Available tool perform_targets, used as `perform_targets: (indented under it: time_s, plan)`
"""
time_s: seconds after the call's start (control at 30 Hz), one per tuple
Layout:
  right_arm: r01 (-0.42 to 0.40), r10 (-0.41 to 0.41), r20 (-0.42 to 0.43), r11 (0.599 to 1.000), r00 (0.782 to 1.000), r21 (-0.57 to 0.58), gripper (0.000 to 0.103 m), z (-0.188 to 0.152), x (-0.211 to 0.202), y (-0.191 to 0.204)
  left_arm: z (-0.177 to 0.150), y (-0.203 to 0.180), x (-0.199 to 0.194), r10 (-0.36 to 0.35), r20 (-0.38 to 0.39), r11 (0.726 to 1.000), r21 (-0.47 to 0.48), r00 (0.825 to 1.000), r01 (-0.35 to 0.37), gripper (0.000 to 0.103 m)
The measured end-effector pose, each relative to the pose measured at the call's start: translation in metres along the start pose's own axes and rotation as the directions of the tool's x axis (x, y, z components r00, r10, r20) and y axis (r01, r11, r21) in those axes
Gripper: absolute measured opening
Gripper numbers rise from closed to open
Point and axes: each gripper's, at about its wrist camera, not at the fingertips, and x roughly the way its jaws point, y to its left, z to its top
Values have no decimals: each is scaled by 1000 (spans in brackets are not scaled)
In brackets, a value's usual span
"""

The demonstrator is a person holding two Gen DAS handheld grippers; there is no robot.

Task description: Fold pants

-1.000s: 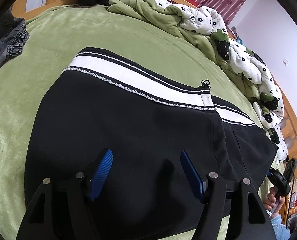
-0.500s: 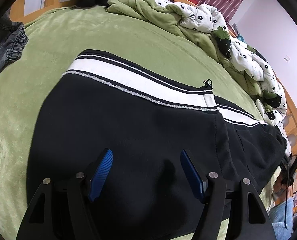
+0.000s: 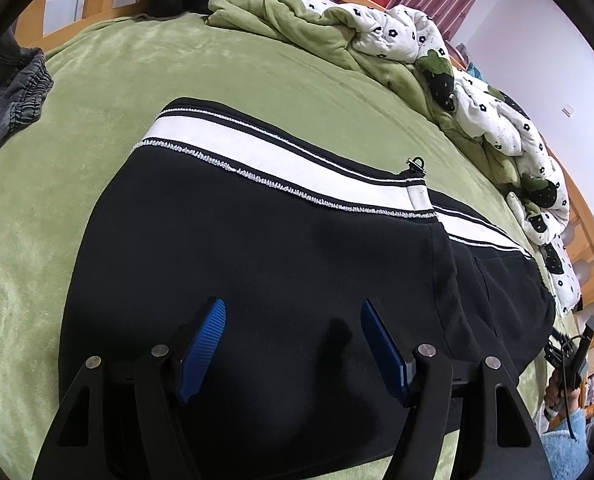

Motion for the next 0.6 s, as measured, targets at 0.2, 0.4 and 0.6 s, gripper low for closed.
perform_targets:
  time_s: [0.2,0.4,0.6]
  plan:
    - [-121,118,27,944,993,307,69,-20,-37,-29,-3,-1,1,-48,11,999,-10,999,49,68]
    - [-323,306,133,734,943,598,72,-9,-25,-24,-6,-3,0,-128,-3,991,-36,992,128,68]
    - [-314,290,178,537,940,783,78,3,23,-3,-12,-5,-4,-121,1,993,9,993,121,68]
